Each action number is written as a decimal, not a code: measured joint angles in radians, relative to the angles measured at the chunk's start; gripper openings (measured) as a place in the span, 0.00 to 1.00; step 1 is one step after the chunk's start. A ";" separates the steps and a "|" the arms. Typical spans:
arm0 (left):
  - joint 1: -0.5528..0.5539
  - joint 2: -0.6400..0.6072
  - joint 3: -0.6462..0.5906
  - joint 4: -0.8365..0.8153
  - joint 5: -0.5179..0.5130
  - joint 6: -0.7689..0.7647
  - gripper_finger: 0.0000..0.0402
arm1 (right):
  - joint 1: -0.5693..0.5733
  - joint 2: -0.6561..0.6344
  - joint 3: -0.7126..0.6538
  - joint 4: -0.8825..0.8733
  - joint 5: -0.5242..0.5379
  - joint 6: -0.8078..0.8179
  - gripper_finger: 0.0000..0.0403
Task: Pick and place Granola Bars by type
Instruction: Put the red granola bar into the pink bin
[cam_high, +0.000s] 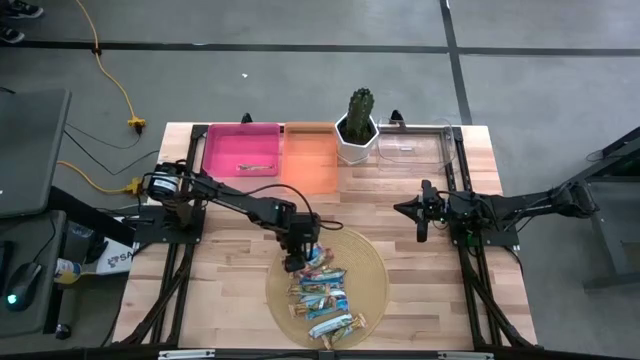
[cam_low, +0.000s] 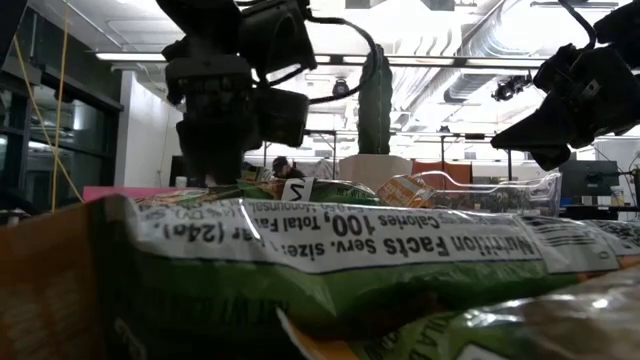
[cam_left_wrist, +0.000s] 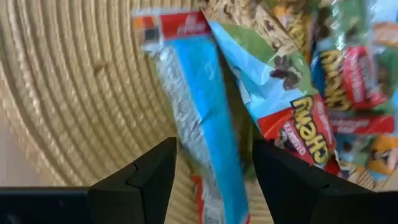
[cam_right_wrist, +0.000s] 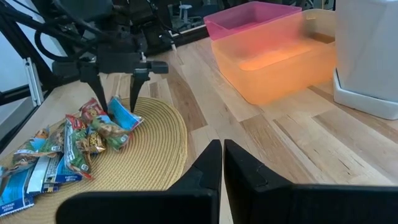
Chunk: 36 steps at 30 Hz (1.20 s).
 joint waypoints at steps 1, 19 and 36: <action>0.000 0.003 0.000 -0.002 0.000 -0.001 0.52 | 0.000 0.000 0.000 -0.002 0.000 0.001 0.00; 0.000 0.010 -0.001 -0.012 0.002 -0.002 0.37 | 0.000 0.000 0.000 -0.002 0.000 0.000 0.00; 0.000 0.010 -0.001 -0.022 0.021 0.001 0.15 | 0.000 0.000 0.000 -0.002 0.000 0.001 0.00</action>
